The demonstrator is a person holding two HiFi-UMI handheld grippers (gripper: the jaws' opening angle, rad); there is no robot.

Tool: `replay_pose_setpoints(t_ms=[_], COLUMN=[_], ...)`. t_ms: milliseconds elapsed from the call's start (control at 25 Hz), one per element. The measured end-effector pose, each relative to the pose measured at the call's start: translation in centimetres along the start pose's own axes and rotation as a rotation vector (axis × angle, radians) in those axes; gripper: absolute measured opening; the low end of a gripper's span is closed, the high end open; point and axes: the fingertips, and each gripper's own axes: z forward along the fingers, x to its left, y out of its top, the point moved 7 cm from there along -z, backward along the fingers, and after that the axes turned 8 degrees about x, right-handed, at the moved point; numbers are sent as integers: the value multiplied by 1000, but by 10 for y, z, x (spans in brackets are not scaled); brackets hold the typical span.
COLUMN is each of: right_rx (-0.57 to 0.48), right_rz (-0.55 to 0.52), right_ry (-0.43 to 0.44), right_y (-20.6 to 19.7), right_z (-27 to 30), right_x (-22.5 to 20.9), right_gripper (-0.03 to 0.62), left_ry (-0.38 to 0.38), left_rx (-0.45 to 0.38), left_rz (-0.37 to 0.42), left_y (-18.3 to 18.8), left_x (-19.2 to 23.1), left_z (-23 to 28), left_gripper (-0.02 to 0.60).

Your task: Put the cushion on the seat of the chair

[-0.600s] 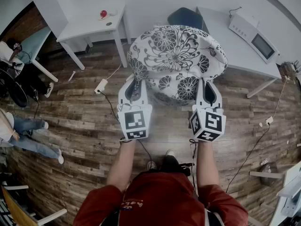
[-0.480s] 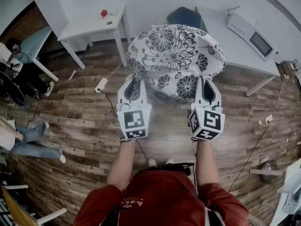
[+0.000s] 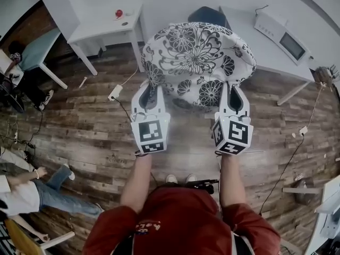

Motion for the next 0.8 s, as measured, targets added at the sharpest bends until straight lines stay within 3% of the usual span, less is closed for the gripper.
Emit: replay_pose_setpoints(t_ms=[800], right_rx=[-16], right_rz=[-11], right_ry=[-13], right_y=[-5], right_z=[5], right_x=[4], right_gripper=[44], left_ry=[-1], left_rx=[-22], left_rz=[-7], left_y=[-2], left_x=[5], left_z=[6], left_gripper=[52])
